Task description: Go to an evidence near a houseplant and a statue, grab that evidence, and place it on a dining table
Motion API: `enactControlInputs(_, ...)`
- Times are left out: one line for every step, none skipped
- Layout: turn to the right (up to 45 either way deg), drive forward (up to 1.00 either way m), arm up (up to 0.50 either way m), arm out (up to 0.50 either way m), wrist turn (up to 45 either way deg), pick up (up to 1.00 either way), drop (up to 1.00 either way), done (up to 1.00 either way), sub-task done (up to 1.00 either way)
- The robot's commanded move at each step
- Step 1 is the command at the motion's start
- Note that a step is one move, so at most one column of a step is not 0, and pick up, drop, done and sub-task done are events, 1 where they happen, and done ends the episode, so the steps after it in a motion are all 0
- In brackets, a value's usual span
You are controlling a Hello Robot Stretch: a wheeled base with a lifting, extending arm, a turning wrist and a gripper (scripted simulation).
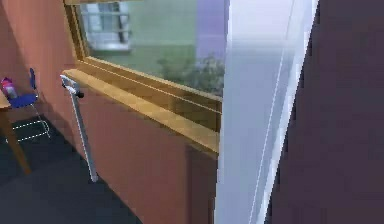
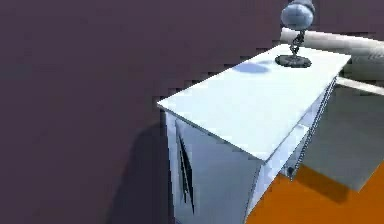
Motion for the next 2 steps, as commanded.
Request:
enactControlInputs(-45.0,0.00,0.00,0.00,0.0,0.00,0.00,0.00,0.00)
enactControlInputs(-9.0,0.00,0.00,0.00,0.0,0.00,0.00,0.00,0.00)
